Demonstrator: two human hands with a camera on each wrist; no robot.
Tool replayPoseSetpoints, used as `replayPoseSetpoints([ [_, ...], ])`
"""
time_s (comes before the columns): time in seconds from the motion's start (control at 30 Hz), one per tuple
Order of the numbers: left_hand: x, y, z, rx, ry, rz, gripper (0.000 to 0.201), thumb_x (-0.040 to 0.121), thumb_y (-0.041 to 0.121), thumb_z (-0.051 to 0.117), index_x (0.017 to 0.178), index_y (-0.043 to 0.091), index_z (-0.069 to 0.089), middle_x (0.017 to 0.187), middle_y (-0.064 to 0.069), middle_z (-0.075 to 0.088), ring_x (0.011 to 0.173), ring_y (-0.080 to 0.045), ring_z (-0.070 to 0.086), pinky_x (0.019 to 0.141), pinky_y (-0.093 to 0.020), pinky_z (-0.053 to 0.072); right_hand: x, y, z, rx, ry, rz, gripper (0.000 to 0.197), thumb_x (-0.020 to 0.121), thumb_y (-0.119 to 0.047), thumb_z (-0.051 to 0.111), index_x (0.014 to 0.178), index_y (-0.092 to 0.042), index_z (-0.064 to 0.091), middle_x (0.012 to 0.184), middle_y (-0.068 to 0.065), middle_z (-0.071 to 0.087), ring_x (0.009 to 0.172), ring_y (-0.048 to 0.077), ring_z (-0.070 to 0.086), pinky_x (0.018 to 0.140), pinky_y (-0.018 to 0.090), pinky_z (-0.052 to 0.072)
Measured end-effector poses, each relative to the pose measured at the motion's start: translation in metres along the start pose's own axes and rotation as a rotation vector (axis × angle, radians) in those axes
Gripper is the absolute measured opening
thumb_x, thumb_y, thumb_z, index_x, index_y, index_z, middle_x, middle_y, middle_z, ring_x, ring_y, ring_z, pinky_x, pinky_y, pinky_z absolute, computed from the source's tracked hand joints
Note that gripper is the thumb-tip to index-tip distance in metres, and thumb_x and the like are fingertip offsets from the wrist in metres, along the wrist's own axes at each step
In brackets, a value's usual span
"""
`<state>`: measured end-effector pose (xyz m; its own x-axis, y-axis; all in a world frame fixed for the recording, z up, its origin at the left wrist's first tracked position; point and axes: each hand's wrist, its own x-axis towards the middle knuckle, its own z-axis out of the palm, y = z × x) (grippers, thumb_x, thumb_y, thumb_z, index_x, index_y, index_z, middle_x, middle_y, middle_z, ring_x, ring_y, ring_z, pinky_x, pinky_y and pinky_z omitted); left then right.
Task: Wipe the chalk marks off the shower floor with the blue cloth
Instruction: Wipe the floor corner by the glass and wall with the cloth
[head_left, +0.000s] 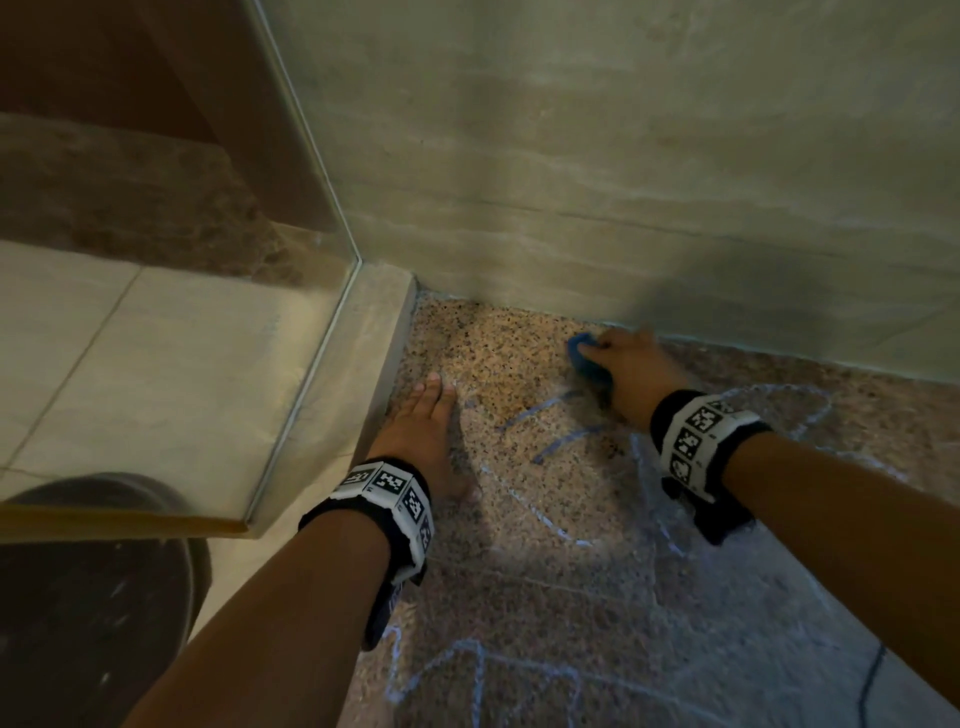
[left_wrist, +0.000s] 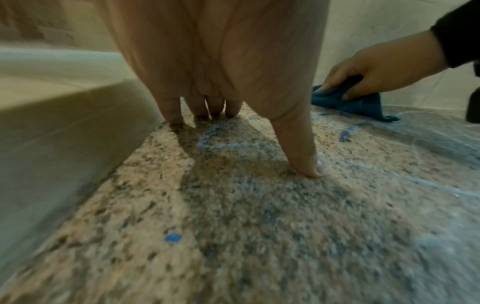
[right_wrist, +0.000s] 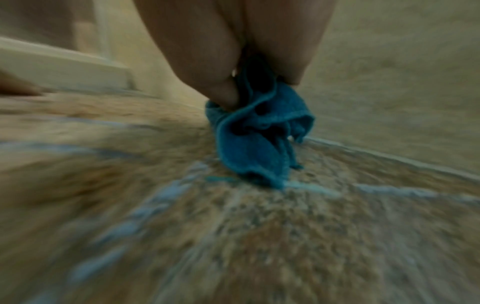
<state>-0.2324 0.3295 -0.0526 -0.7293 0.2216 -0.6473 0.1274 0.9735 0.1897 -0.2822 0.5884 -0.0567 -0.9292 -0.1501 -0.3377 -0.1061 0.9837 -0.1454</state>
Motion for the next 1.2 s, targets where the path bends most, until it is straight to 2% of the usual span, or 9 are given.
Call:
replayPoseSetpoints([
  [0.13, -0.002, 0.0, 0.0, -0.005, 0.013, -0.002, 0.125, 0.077, 0.059, 0.07, 0.151, 0.015, -0.02, 0.158, -0.002, -0.026, 0.147, -0.021, -0.016, 0.121, -0.033, 0.002, 0.007, 0.014, -0.011, 0.002, -0.001, 0.261, 0.062, 0.092, 0.005, 0.039, 0.147, -0.022, 0.028, 0.15, 0.013, 0.026, 0.133, 0.04, 0.026, 0.11, 0.045, 0.031],
  [0.27, -0.002, 0.0, 0.0, -0.005, 0.03, 0.003, 0.124, 0.076, 0.06, 0.07, 0.152, 0.015, -0.018, 0.158, -0.002, -0.025, 0.148, -0.02, -0.016, 0.121, -0.034, 0.001, -0.004, -0.001, 0.007, 0.054, 0.005, 0.12, 0.061, 0.091, 0.003, 0.044, 0.144, -0.026, 0.034, 0.151, 0.009, 0.025, 0.135, 0.038, 0.022, 0.112, 0.041, 0.024],
  [0.43, -0.001, 0.0, 0.001, -0.006, 0.035, 0.003, 0.124, 0.076, 0.058, 0.071, 0.151, 0.016, -0.018, 0.158, -0.001, -0.025, 0.148, -0.019, -0.015, 0.12, -0.032, 0.0, -0.006, -0.01, 0.023, 0.248, -0.012, -0.049, 0.048, 0.09, 0.004, 0.049, 0.133, -0.017, 0.05, 0.13, 0.012, 0.045, 0.114, 0.034, 0.045, 0.095, 0.036, 0.038],
  [0.6, 0.0, 0.001, 0.001, -0.004, 0.023, -0.01, 0.127, 0.074, 0.059, 0.073, 0.152, 0.016, -0.018, 0.158, -0.001, -0.025, 0.148, -0.02, -0.015, 0.121, -0.034, 0.002, 0.01, 0.004, 0.007, 0.156, 0.097, 0.184, 0.048, 0.093, 0.001, 0.044, 0.139, -0.012, 0.04, 0.141, 0.019, 0.031, 0.12, 0.04, 0.041, 0.102, 0.041, 0.039],
  [0.7, 0.0, 0.001, 0.001, -0.015, 0.023, -0.007, 0.128, 0.073, 0.058, 0.074, 0.152, 0.016, -0.017, 0.158, -0.001, -0.025, 0.148, -0.019, -0.015, 0.121, -0.033, 0.002, 0.008, -0.023, 0.005, -0.01, 0.028, 0.084, 0.043, 0.092, -0.005, 0.046, 0.134, -0.012, 0.043, 0.136, 0.018, 0.032, 0.113, 0.038, 0.044, 0.091, 0.037, 0.041],
  [0.87, -0.002, 0.003, 0.002, -0.034, 0.043, -0.014, 0.125, 0.075, 0.056, 0.074, 0.153, 0.015, -0.015, 0.159, -0.001, -0.024, 0.148, -0.019, -0.014, 0.121, -0.032, 0.002, -0.01, -0.054, 0.031, 0.138, -0.031, -0.094, 0.024, 0.09, 0.001, 0.046, 0.109, -0.013, 0.05, 0.112, 0.008, 0.038, 0.107, 0.033, 0.042, 0.075, 0.032, 0.035],
  [0.97, -0.003, 0.003, 0.001, -0.033, 0.034, -0.015, 0.122, 0.077, 0.055, 0.072, 0.152, 0.015, -0.016, 0.158, -0.002, -0.025, 0.148, -0.019, -0.014, 0.121, -0.035, 0.004, -0.019, -0.054, 0.033, 0.177, 0.005, -0.224, 0.047, 0.089, 0.001, 0.047, 0.13, -0.021, 0.053, 0.123, 0.012, 0.043, 0.113, 0.028, 0.039, 0.079, 0.028, 0.024],
  [1.07, -0.006, 0.004, 0.004, -0.03, 0.04, -0.037, 0.117, 0.082, 0.055, 0.068, 0.152, 0.016, -0.018, 0.158, -0.003, -0.026, 0.148, -0.021, -0.016, 0.121, -0.037, 0.001, -0.011, -0.039, 0.02, 0.18, 0.075, -0.106, 0.053, 0.088, -0.001, 0.047, 0.137, -0.022, 0.047, 0.129, 0.015, 0.042, 0.114, 0.03, 0.042, 0.086, 0.035, 0.034],
  [1.2, -0.025, -0.001, 0.021, -0.054, 0.048, -0.061, 0.117, 0.082, 0.063, 0.062, 0.151, 0.015, -0.019, 0.157, -0.006, -0.029, 0.147, -0.022, -0.02, 0.121, -0.036, -0.003, -0.006, -0.039, 0.012, 0.173, 0.115, 0.1, 0.026, 0.09, 0.004, 0.041, 0.098, -0.02, 0.047, 0.113, 0.014, 0.041, 0.077, 0.021, 0.039, 0.063, 0.03, 0.03],
])
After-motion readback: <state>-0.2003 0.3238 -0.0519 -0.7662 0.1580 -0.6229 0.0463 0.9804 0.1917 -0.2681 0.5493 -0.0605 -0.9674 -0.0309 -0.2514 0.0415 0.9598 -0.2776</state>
